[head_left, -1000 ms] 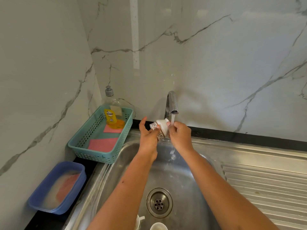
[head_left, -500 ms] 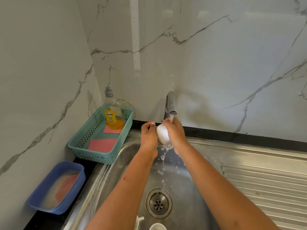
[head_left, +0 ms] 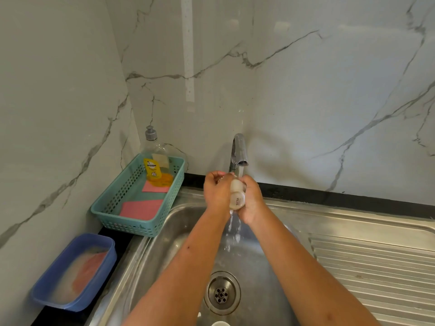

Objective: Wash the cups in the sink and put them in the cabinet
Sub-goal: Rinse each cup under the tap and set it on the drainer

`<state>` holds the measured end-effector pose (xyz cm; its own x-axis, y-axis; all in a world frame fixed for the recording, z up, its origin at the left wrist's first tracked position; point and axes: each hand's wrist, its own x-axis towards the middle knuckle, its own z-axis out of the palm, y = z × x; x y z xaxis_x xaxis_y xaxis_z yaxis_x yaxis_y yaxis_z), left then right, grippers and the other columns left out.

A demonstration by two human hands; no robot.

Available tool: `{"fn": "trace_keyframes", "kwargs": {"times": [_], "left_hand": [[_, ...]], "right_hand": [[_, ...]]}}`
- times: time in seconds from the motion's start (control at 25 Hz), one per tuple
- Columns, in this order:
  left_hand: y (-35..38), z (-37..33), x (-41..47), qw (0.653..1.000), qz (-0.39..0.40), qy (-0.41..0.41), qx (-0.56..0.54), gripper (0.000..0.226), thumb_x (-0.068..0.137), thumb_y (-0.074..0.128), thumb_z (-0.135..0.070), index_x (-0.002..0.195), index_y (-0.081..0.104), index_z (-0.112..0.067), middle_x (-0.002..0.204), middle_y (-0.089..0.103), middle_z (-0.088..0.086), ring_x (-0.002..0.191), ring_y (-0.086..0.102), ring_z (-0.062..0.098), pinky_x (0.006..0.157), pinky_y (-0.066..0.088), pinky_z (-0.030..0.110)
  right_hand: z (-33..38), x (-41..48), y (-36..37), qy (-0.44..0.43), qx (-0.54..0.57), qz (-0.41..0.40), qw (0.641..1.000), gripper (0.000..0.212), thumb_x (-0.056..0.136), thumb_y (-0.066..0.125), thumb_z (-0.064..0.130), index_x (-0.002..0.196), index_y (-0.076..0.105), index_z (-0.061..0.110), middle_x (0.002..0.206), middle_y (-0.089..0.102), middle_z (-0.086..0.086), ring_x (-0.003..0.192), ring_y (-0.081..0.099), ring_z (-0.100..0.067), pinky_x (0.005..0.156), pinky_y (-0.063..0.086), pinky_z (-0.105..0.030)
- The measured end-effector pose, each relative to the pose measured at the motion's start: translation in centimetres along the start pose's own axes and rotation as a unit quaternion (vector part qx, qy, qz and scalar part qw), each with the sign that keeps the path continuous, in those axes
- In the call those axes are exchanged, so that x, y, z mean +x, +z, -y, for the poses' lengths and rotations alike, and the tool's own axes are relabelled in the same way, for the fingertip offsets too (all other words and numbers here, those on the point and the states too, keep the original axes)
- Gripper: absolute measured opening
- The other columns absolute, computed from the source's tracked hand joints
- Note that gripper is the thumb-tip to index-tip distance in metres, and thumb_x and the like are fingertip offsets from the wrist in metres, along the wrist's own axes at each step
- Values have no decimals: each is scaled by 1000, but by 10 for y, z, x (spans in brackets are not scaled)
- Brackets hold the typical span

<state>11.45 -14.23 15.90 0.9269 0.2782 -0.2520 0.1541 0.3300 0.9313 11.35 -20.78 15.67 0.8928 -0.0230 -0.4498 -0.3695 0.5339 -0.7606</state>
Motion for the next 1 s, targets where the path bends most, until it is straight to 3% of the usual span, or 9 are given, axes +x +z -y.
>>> {"fn": "trace_keyframes", "kwargs": {"times": [0.16, 0.28, 0.36, 0.44, 0.56, 0.72, 0.84, 0.92, 1.0], "left_hand": [[4, 8, -4, 995, 61, -71, 36, 38, 80, 70, -30, 111, 53, -17, 104, 65, 11, 90, 68, 26, 77, 58, 40], [0, 3, -8, 978, 103, -180, 31, 41, 84, 64, -47, 108, 58, -14, 94, 68, 10, 85, 67, 25, 79, 54, 39], [-5, -3, -9, 954, 145, -260, -36, 46, 86, 59, -55, 104, 61, -13, 87, 69, 11, 85, 66, 27, 85, 53, 43], [-10, -7, -11, 937, 186, -283, -86, 46, 86, 58, -56, 100, 64, -12, 80, 70, 11, 82, 66, 26, 83, 52, 43], [-12, 2, -13, 944, 217, -228, -97, 41, 85, 63, -47, 110, 64, -14, 89, 72, 9, 84, 69, 24, 72, 57, 40], [-9, 14, -10, 970, 165, -151, -99, 43, 86, 66, -37, 122, 58, -16, 113, 67, 13, 95, 68, 30, 62, 57, 36], [-7, 15, -14, 992, 104, -72, -30, 28, 87, 65, -32, 111, 61, -18, 106, 68, 10, 92, 69, 29, 58, 58, 37], [-10, 20, -13, 995, 78, 49, 32, 21, 89, 63, -35, 103, 66, -19, 97, 70, 4, 89, 70, 24, 62, 59, 36], [-17, 21, -8, 975, 48, 184, 115, 22, 89, 62, -39, 94, 70, -19, 86, 71, -6, 83, 68, 8, 70, 55, 26]], "right_hand": [[-5, 3, -3, -69, -20, -70, 995, 17, 88, 54, 22, 80, 65, 11, 75, 65, -10, 63, 64, -20, 56, 50, -28], [1, 2, -5, -145, -141, -106, 974, 18, 85, 61, 22, 73, 66, 11, 71, 67, -12, 63, 66, -26, 58, 53, -33], [5, 1, -4, -195, -279, -101, 935, 23, 83, 65, 30, 67, 66, 14, 68, 68, -11, 64, 67, -29, 60, 53, -36], [9, 1, -3, -246, -360, -102, 894, 29, 86, 61, 32, 65, 64, 13, 66, 67, -10, 63, 65, -28, 58, 49, -33], [21, 3, 0, -294, -411, -120, 855, 32, 93, 50, 22, 68, 59, 4, 64, 61, -11, 57, 55, -23, 53, 39, -28], [27, 2, 2, -293, -469, -154, 819, 38, 97, 43, 22, 61, 50, 13, 59, 51, -1, 59, 50, -22, 49, 31, -26], [30, -2, 0, -194, -505, -68, 838, 41, 98, 38, 43, 77, 59, 15, 79, 61, -6, 79, 61, -26, 70, 48, -32], [40, -6, -3, -115, -511, -8, 852, 48, 96, 34, 56, 83, 62, 19, 88, 65, -6, 87, 63, -25, 77, 48, -34], [44, -6, -6, -50, -477, 43, 876, 55, 92, 37, 62, 98, 65, 15, 94, 68, -9, 87, 65, -24, 76, 52, -34]]}}
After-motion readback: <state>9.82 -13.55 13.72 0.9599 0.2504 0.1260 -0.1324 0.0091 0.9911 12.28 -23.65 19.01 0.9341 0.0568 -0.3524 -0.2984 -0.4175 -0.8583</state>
